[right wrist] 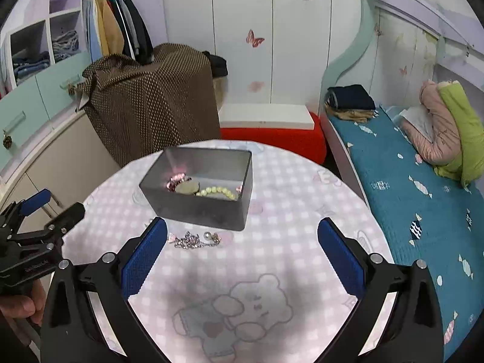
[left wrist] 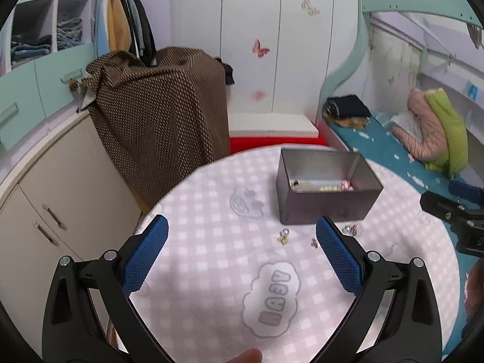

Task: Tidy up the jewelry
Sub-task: 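Lift both tools out of the box back toward the remaining jewelry, then grasp the pearl earring with the left tool while the right grasps another pearl earring, then carry both pearl earrings into the grey box and open both tools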

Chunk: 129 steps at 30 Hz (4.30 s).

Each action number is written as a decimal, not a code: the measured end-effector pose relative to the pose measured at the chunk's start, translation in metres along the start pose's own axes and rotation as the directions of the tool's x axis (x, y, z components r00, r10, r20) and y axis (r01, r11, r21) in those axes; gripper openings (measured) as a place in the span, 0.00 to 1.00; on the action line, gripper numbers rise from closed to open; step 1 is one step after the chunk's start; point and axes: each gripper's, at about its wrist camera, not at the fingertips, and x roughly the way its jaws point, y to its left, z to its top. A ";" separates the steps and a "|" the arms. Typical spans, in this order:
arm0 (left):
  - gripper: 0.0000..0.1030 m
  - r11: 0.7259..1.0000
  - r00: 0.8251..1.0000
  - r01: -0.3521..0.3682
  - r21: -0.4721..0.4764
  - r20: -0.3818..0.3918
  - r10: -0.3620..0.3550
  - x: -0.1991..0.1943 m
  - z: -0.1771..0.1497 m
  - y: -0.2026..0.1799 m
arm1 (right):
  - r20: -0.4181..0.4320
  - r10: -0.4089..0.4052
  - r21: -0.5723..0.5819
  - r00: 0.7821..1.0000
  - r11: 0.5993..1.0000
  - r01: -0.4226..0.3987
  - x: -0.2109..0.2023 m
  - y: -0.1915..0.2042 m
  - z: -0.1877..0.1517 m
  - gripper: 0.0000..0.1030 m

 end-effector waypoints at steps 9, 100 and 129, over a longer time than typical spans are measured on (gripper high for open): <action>0.95 0.997 0.990 0.058 0.042 -0.131 -0.052 0.063 -0.010 -0.017 | -0.067 -0.003 -0.007 0.998 1.000 0.002 0.021 0.000 -0.008 0.93; 0.11 0.978 0.955 0.209 0.017 -0.220 -0.200 0.081 -0.012 -0.006 | -0.239 0.144 -0.150 0.960 0.972 -0.183 0.112 0.018 -0.023 0.09; 0.11 0.962 0.964 0.265 0.069 -0.030 -0.263 0.025 0.071 -0.030 | 0.010 0.332 -0.026 0.943 0.943 -0.332 0.016 -0.005 0.069 0.09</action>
